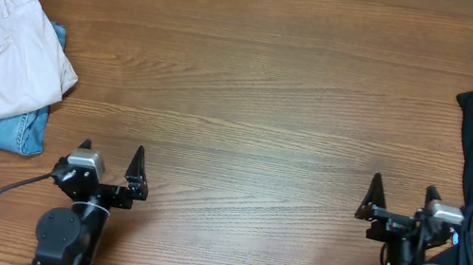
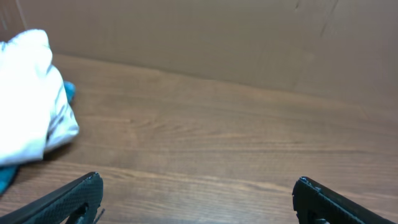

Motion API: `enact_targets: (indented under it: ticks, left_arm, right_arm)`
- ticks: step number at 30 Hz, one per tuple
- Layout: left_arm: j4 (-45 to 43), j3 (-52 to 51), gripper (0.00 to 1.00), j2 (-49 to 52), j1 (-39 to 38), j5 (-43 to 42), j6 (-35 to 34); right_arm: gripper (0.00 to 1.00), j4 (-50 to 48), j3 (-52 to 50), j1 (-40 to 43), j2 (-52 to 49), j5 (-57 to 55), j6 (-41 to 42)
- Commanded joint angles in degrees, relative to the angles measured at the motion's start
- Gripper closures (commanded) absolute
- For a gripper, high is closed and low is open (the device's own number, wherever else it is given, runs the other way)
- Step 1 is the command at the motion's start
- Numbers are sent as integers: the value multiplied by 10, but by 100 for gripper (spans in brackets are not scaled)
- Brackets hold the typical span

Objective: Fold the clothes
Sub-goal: 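Reach the right gripper into the black clothing pile and grasp the jersey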

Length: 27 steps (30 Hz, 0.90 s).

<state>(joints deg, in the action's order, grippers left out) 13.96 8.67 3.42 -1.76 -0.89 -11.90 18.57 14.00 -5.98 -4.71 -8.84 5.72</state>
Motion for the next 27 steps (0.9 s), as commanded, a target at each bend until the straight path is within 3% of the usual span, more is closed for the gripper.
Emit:
enact_targets:
  ticks: [1,13,19,24,27]
  left_arm:
    - [14,77,0,49,5,-2,-3]
    - [250,363,0,307,5,-6,47]
    - [294,428,0,381,5,-35,46]
    - [293,428,0,389,5,-38,40]
    - [293,428,0,389,5,-37,42]
  right_arm:
    - [0,25,77,3,-47,-21,18]
    - [0,244,341,3,-336,-17,17]
    - [0,259,388,5,-438,-1,7]
    - [0,306,388,68,-501,-123,192]
    - [0,316,388,154,-561,-125,239]
